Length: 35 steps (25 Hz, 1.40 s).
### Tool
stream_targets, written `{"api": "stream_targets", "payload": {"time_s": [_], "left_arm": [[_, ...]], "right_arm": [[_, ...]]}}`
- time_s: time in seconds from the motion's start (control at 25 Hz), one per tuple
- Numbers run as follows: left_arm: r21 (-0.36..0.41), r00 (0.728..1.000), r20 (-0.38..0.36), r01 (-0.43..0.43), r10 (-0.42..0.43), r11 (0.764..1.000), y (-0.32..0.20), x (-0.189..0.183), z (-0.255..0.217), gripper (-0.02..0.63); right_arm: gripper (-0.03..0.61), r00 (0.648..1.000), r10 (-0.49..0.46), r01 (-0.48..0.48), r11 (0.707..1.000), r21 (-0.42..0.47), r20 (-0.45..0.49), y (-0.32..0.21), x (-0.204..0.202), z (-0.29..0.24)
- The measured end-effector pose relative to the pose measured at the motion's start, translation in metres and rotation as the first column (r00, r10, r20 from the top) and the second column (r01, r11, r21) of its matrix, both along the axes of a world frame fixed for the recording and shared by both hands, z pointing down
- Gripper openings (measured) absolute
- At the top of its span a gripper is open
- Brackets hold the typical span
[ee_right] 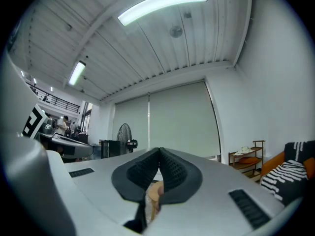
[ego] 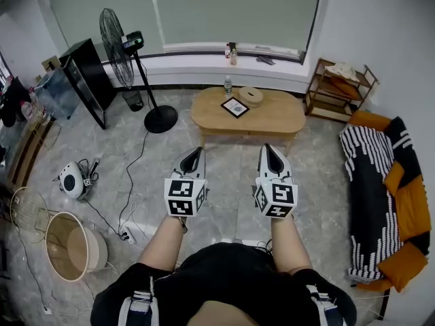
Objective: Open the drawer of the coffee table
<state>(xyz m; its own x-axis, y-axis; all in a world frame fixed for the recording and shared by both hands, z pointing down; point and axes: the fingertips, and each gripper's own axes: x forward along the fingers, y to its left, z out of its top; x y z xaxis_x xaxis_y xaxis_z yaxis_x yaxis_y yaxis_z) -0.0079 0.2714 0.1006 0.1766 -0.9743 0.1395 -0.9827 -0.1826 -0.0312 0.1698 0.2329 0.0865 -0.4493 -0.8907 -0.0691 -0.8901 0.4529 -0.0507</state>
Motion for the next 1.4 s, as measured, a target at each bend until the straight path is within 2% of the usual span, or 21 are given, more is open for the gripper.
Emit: {"api": "stream_targets", "payload": {"time_s": [0.52, 0.76, 1.12, 1.4], "left_arm": [[0.043, 0.999, 0.022, 0.028, -0.029, 0.999, -0.064, 0.048, -0.009, 0.02], [0.038, 0.999, 0.036, 0.026, -0.027, 0.999, -0.081, 0.068, -0.003, 0.02], [0.061, 0.996, 0.083, 0.01, -0.015, 0.998, -0.104, 0.067, 0.009, 0.02], [0.096, 0.997, 0.079, -0.011, 0.003, 0.995, -0.151, 0.058, 0.006, 0.02]], "right_arm": [[0.015, 0.998, -0.056, 0.056, 0.998, 0.021, -0.017, -0.064, 0.036, -0.002], [0.015, 0.999, -0.051, 0.052, 0.998, 0.02, -0.015, -0.086, 0.053, 0.001], [0.015, 0.998, -0.051, 0.052, 0.998, 0.043, -0.022, -0.103, 0.049, 0.015], [0.015, 0.999, -0.007, 0.01, 0.998, 0.065, -0.047, -0.147, 0.053, 0.008]]}}
